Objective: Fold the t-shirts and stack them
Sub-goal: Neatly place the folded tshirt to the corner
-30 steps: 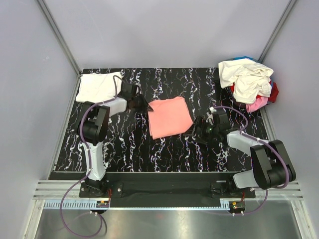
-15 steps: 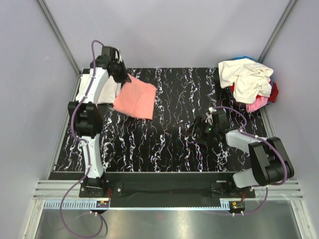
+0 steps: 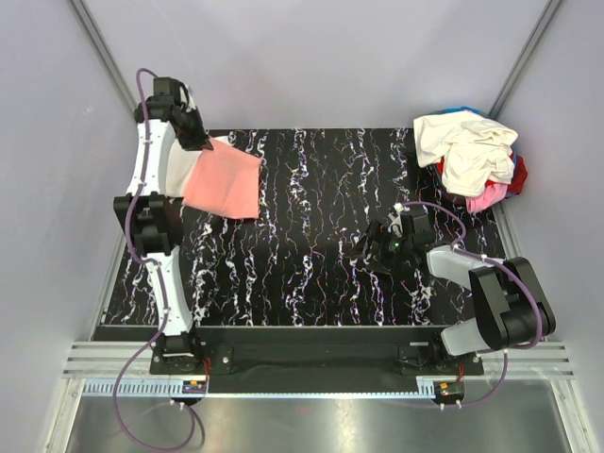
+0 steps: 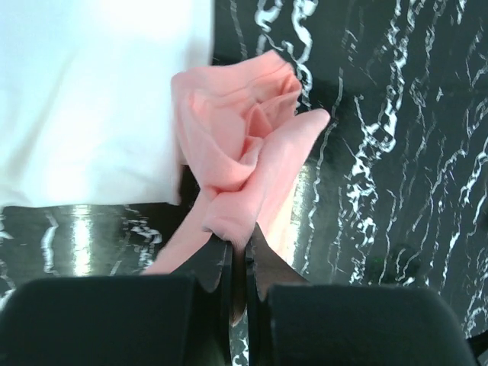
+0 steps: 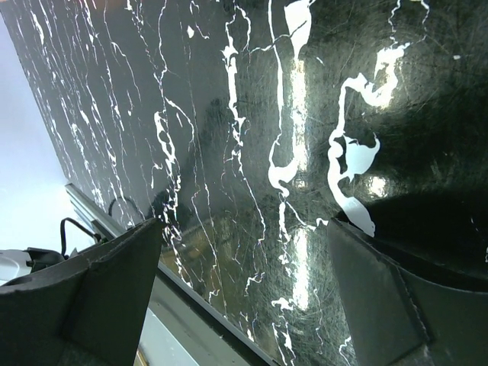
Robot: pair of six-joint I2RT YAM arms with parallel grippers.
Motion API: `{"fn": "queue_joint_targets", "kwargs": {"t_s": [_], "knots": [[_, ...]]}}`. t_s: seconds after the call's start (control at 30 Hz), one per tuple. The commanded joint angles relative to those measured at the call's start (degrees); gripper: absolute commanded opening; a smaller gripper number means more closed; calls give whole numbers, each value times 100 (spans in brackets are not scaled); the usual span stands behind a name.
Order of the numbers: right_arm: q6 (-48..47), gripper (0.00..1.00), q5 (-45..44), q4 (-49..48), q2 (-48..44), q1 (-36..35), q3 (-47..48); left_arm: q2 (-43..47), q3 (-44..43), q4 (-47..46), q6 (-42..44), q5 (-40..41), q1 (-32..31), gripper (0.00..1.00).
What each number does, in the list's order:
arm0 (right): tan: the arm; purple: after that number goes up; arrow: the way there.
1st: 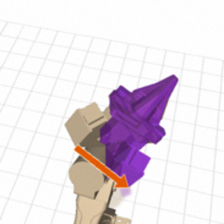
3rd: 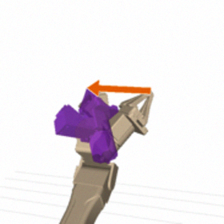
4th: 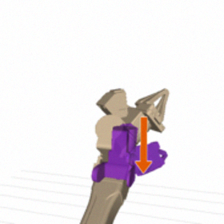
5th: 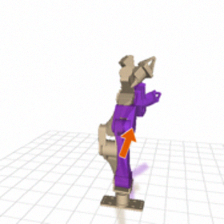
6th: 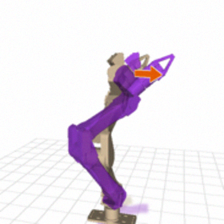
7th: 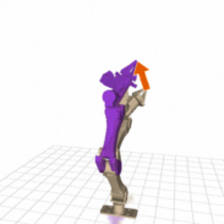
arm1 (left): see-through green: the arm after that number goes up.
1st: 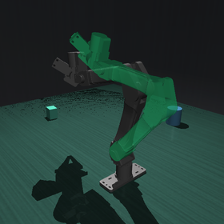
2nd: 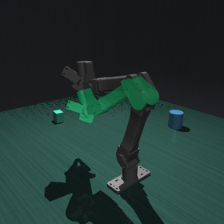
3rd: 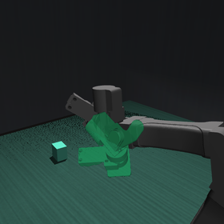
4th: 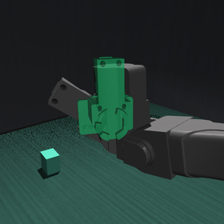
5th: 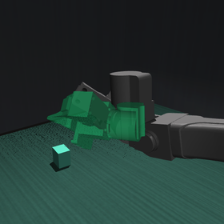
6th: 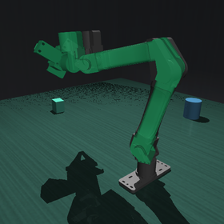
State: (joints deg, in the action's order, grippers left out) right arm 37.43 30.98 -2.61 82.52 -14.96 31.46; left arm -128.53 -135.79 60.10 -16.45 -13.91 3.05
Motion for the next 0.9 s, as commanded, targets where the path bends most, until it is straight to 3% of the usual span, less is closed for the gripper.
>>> {"fn": "queue_joint_targets", "kwargs": {"t_s": [0.0, 0.4, 0.87], "knots": [[1, 95, 75, -240, 80, -33, 132, 311, -370, -313, 142, -217, 135, 1], [1, 95, 145, -266, 185, -33, 167, 706, -580, -1070, 124, -15, 170, 4], [-16, 94, 206, -301, 273, -33, 202, 961, -625, -1246, 203, -156, 398, 7]]}}
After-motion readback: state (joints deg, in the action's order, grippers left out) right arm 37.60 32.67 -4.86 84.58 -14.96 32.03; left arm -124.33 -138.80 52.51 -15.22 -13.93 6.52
